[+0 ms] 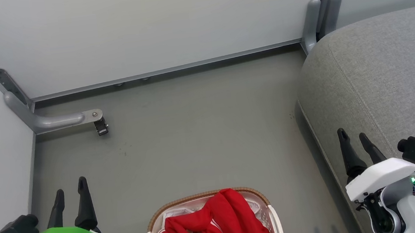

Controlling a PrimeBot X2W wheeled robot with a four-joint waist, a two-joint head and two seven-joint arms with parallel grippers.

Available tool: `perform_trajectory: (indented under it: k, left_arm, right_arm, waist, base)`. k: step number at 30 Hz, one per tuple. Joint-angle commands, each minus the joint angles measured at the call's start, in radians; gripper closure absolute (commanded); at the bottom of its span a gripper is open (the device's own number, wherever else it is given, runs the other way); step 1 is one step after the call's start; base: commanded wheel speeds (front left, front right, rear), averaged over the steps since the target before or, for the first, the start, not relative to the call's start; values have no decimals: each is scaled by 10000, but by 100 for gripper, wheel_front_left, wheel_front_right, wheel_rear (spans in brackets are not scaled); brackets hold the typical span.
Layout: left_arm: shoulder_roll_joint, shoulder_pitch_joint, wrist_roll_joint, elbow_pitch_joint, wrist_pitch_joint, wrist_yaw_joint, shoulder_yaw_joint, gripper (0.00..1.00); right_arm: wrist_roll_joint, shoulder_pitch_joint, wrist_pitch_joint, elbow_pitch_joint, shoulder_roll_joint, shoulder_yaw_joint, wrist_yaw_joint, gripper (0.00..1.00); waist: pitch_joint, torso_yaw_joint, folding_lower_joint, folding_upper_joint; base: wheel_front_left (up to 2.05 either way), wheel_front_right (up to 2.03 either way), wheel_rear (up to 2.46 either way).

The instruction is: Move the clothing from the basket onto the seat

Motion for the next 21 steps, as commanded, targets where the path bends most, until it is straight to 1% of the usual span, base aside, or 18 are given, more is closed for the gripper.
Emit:
perform_trajectory:
  k: [1,14,21]
  left_arm:
    - [128,-182,386,-30,-104,4,8,0]
    - [172,78,1951,133,-448,143,-154,0]
    - [202,113,2612,167,-622,114,-243,0]
  right_arm:
    - [-375,-219,-105,-15,-63,28,4,0]
    - [-2031,-119,-456,267,-74,105,4,0]
    - [-2766,-110,-618,354,-79,149,4,0]
  waist:
    - [-4,2,0,0]
    - [-5,31,0,0]
    - [57,33,0,0]
  base:
    - [0,0,0]
    - [0,0,0]
    - [0,0,0]
